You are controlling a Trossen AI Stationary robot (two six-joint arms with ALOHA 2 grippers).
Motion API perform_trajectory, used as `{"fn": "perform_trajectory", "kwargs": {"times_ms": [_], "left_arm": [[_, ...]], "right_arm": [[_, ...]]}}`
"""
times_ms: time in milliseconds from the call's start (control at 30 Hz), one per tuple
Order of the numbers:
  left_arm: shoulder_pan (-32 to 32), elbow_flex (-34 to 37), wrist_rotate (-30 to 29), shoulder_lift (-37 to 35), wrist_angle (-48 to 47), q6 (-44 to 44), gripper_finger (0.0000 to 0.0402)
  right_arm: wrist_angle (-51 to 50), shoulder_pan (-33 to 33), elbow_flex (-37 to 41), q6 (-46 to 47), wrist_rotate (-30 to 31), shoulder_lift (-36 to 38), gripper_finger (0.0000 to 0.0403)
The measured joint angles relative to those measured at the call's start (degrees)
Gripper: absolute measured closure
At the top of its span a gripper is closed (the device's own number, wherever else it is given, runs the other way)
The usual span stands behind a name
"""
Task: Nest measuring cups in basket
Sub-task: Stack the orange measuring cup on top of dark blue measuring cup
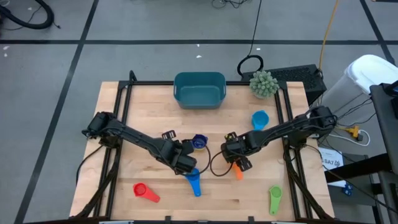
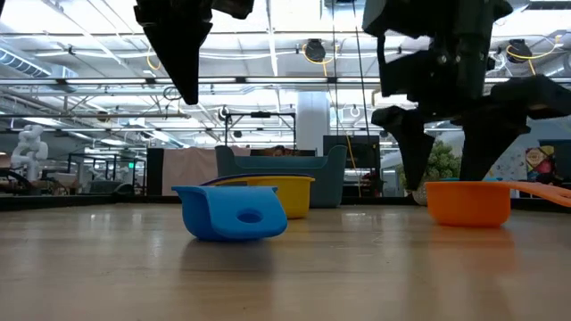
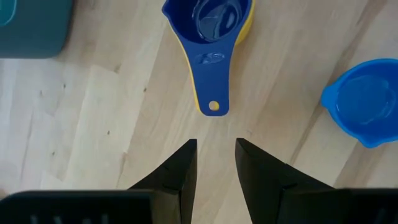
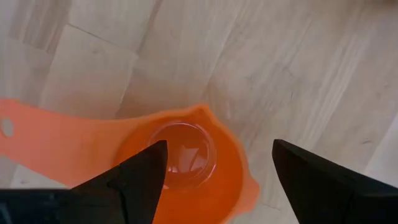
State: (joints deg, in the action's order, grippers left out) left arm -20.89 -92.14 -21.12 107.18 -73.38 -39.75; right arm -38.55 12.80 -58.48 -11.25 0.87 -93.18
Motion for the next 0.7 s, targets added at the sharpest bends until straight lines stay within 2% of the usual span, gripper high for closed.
{"fn": "perform_trajectory", "kwargs": {"times_ms": [133,267,367,533,700], "left_arm": [[-0.2,0.0,0.0,0.0,0.0,-0.2,0.0289],[-0.3,0.0,0.0,0.0,0.0,-0.2,0.0289],[-0.3,0.0,0.0,0.0,0.0,-0.2,0.0289],[-0.4,0.0,-0.6,0.0,0.0,-0.5,0.0289],[-0.3,0.0,-0.6,0.0,0.0,-0.5,0.0289]], "right_arm": [[-0.1,0.0,0.0,0.0,-1.1,-1.5,0.0158],[-0.3,0.0,0.0,-0.3,-1.0,-1.8,0.0208],[-0.5,0.0,0.0,-0.4,-1.0,-1.7,0.0262],[-1.3,-0.2,0.0,0.2,-0.7,-1.7,0.0382],[-1.7,-2.1,0.0,5.7,0.5,-1.4,0.0399]]}}
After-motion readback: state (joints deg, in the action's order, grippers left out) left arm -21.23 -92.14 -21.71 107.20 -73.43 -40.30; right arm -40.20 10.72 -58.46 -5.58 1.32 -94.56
